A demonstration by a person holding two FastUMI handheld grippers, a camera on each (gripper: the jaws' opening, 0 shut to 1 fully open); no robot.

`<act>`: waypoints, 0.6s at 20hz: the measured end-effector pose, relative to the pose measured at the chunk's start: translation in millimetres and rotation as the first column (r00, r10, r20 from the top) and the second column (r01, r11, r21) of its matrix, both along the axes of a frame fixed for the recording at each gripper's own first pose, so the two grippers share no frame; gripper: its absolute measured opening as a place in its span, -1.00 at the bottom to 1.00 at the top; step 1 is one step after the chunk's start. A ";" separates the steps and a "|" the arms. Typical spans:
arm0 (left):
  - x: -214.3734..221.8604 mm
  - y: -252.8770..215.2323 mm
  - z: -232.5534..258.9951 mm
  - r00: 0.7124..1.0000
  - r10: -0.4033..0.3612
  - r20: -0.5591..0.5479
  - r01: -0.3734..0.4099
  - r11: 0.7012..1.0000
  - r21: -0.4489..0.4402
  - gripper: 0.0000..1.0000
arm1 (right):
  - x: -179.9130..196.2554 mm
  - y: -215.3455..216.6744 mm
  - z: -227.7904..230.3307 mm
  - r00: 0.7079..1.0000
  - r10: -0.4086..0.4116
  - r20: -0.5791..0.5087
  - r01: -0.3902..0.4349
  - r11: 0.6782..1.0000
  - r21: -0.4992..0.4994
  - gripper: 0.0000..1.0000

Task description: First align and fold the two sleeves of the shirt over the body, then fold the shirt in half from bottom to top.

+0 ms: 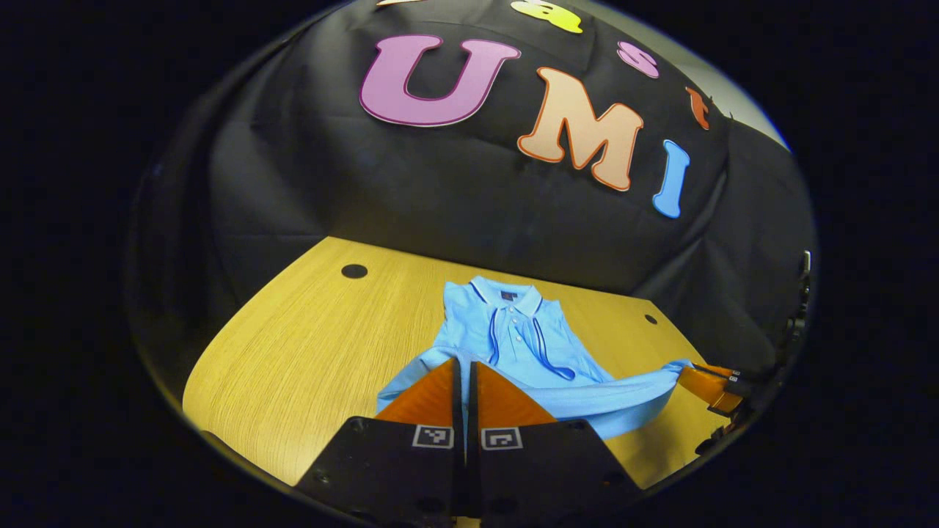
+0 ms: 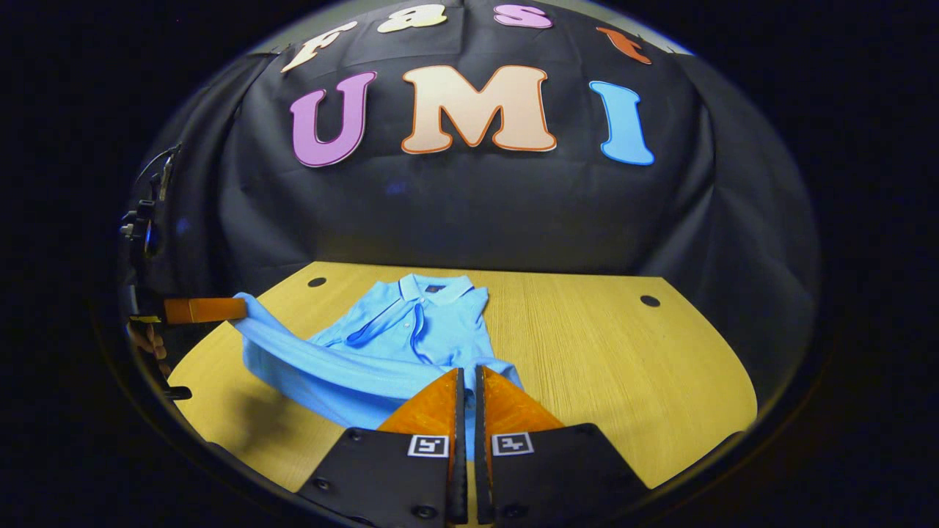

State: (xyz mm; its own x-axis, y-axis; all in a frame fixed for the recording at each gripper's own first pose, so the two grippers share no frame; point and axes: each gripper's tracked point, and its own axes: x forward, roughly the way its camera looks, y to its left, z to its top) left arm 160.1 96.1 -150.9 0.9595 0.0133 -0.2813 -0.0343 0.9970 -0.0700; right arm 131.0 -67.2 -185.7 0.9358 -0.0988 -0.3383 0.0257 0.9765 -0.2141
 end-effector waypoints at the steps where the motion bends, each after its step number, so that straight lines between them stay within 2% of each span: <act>1: 17.1 -1.7 2.4 1.000 0.007 0.005 -0.007 1.000 -0.003 -1.00 | 19.0 -4.3 2.8 1.000 0.005 0.008 -0.005 1.000 -0.007 -0.87; 7: 125.3 -2.8 6.0 0.998 0.048 0.030 -0.048 0.999 0.001 -1.00 | 139.9 -36.0 6.5 0.999 0.027 0.036 -0.025 0.999 -0.047 -0.87; 8: 144.2 -1.2 3.8 0.998 0.060 0.030 -0.060 0.998 -0.009 -1.00 | 158.0 -37.7 1.9 0.999 0.035 0.036 -0.034 0.999 -0.043 -0.95; 12: 194.2 23.8 -19.2 0.993 0.118 -0.026 -0.118 0.993 0.011 -1.00 | 199.7 -42.6 -35.5 0.999 0.039 -0.021 -0.039 0.999 -0.027 -0.96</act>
